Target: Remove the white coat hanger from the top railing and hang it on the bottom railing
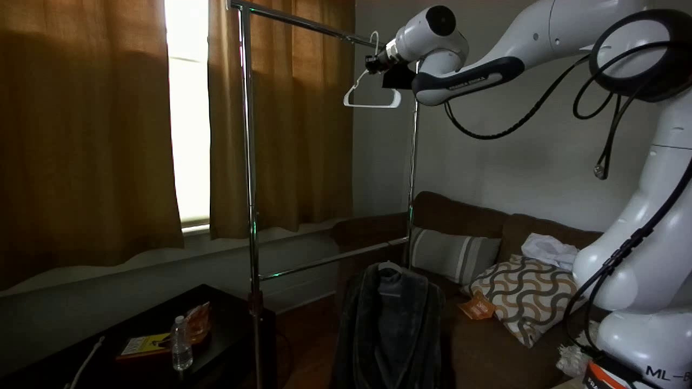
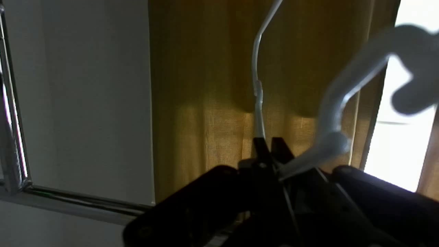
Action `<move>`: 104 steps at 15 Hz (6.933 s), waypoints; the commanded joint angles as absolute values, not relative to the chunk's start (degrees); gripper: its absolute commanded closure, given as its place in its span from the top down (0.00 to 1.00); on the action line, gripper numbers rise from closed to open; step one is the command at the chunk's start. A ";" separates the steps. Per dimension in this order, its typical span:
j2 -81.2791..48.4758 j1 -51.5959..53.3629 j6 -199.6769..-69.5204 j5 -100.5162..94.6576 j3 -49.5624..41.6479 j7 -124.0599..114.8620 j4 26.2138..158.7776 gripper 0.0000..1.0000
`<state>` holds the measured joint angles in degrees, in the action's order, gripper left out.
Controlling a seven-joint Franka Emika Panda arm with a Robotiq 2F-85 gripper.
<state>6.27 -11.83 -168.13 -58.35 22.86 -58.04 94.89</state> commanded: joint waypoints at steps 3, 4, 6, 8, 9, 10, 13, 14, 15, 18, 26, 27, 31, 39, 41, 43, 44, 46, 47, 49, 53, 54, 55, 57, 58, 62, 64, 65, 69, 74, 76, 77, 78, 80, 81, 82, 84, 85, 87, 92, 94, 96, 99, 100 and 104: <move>13.44 -8.36 -166.88 -42.17 19.84 -46.51 105.40 0.02; 14.15 -7.60 -166.62 -39.78 19.28 -44.82 106.67 0.02; 15.80 -5.85 -165.28 -35.19 18.05 -41.64 109.53 0.02; 17.34 -3.93 -163.12 -30.74 16.53 -38.13 112.21 0.02; 18.27 -3.44 -161.92 -29.03 15.84 -37.49 113.70 0.02; 19.07 -2.82 -161.01 -27.05 14.98 -37.03 115.41 0.02; 21.04 -1.22 -155.01 -19.69 13.40 -33.35 118.71 0.02; 21.55 -0.43 -152.52 -17.16 12.77 -31.67 119.38 0.02; 21.95 0.14 -150.50 -14.74 12.26 -30.05 120.11 0.02; 23.20 1.32 -145.80 -8.89 11.24 -25.95 121.93 0.02; 20.41 -1.09 -147.71 -11.75 13.17 -27.82 118.64 0.08; 20.40 -1.09 -147.71 -11.76 13.16 -27.82 118.63 0.02; 17.21 -0.05 -145.58 -8.60 12.16 -27.25 119.15 0.02; 12.39 3.42 -133.60 6.14 8.64 -21.54 118.88 0.02; 11.52 3.57 -130.48 7.89 8.14 -20.59 119.12 0.02; 10.64 3.44 -127.73 8.28 7.95 -20.04 119.15 0.02; 10.01 3.48 -126.65 8.35 7.86 -19.35 119.15 0.02; 8.45 3.78 -125.69 8.63 7.64 -16.21 119.38 0.02; 7.41 3.90 -125.27 8.35 7.65 -14.67 119.30 0.02; 5.20 4.31 -125.74 8.40 7.69 -11.18 119.24 0.02; 0.16 5.03 -127.39 8.09 7.89 -4.80 118.29 0.02; -1.02 5.16 -127.64 7.54 7.98 -3.73 117.86 0.02; -2.27 5.24 -128.16 7.55 8.00 -2.49 117.42 0.02; -4.77 5.33 -129.77 7.22 8.00 -0.71 116.49 0.02; -5.86 5.36 -130.78 7.01 7.99 -0.01 116.08 0.02; -10.21 5.28 -135.22 6.95 8.08 2.64 114.24 0.02; -12.32 5.19 -136.82 6.64 8.07 3.54 113.18 0.02; -13.17 5.18 -137.60 6.53 8.09 3.86 112.80 0.02; -16.52 5.07 -139.04 6.48 8.14 4.78 111.20 0.02; -16.83 4.97 -138.41 7.02 8.27 4.19 111.18 0.08; -16.98 4.97 -138.41 7.01 8.28 4.23 110.94 0.08; -16.98 4.97 -138.41 7.01 8.28 4.24 110.88 0.08; -16.98 4.97 -138.41 7.01 8.28 4.25 110.86 0.08; -18.00 4.84 -138.54 7.11 8.21 4.42 110.24 0.02; -18.83 4.77 -138.32 7.20 8.17 4.45 109.67 0.02; -19.49 4.89 -138.59 6.60 7.93 4.15 109.27 0.02; -21.00 4.88 -138.31 6.22 7.72 4.34 108.28 0.02; -21.99 4.89 -137.89 6.01 7.56 4.32 107.46 0.02; -23.89 4.73 -138.68 6.03 7.60 5.18 106.06 0.02; -27.90 4.62 -139.00 5.95 7.83 7.22 102.64 0.02; -29.53 4.41 -139.46 6.18 8.19 8.65 101.36 0.02; -31.19 4.08 -139.86 6.53 8.49 10.16 100.11 0.02; -33.44 3.81 -141.01 6.63 8.84 11.91 98.64 0.02; -34.19 3.77 -141.27 6.57 8.92 12.38 98.13 0.02; -36.90 3.80 -141.86 6.33 8.92 12.80 95.67 0.02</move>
<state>-34.20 4.48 -141.04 6.69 8.16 11.84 98.24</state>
